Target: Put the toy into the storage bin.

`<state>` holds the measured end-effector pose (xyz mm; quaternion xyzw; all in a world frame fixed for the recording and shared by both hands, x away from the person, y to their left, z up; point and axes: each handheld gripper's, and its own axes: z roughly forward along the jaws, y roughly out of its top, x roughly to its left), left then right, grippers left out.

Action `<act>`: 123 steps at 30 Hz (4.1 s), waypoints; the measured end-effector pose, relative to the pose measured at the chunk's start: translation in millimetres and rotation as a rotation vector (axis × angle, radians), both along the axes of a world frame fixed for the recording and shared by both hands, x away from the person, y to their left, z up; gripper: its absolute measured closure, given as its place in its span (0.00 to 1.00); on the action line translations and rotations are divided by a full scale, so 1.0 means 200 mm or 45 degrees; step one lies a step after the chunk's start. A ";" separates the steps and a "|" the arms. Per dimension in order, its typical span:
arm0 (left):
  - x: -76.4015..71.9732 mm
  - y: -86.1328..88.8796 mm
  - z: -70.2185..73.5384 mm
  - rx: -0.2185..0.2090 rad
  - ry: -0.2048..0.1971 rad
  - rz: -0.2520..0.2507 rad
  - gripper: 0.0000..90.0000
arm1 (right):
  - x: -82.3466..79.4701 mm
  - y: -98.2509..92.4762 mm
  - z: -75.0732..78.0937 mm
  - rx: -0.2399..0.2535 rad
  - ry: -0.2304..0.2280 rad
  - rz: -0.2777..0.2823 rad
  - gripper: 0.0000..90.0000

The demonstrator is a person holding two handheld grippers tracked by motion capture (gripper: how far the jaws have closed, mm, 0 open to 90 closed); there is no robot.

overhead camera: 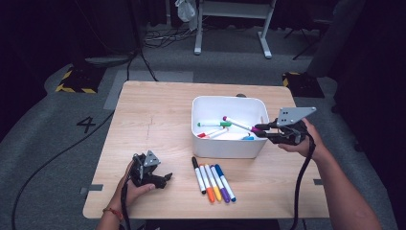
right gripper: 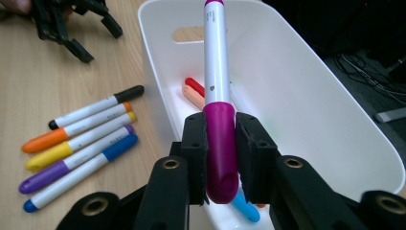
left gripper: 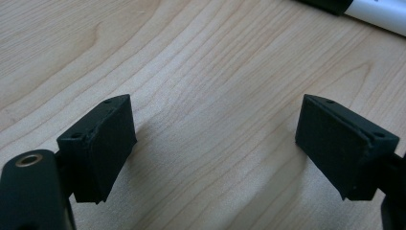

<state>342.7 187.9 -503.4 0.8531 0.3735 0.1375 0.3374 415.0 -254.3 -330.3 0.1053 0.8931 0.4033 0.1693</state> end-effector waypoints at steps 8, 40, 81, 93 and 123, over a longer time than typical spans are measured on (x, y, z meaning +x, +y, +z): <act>0.00 0.00 0.00 -0.001 0.001 0.000 0.15 | 0.15 0.08 -0.04 -0.105 0.057 0.026 0.83; 0.00 0.00 0.00 -0.001 0.001 -0.001 0.15 | 0.24 0.20 -0.16 -0.319 0.225 0.193 0.79; 0.00 0.00 0.00 0.001 0.000 -0.002 0.15 | -0.35 -0.10 -0.18 0.149 0.061 -0.110 0.37; 0.00 0.00 0.00 0.001 -0.001 -0.002 0.15 | -0.42 0.06 -0.49 0.056 0.169 -0.093 0.33; 0.00 0.00 0.00 0.000 0.001 -0.002 0.15 | -0.25 0.31 -0.78 -0.062 0.295 -0.214 0.45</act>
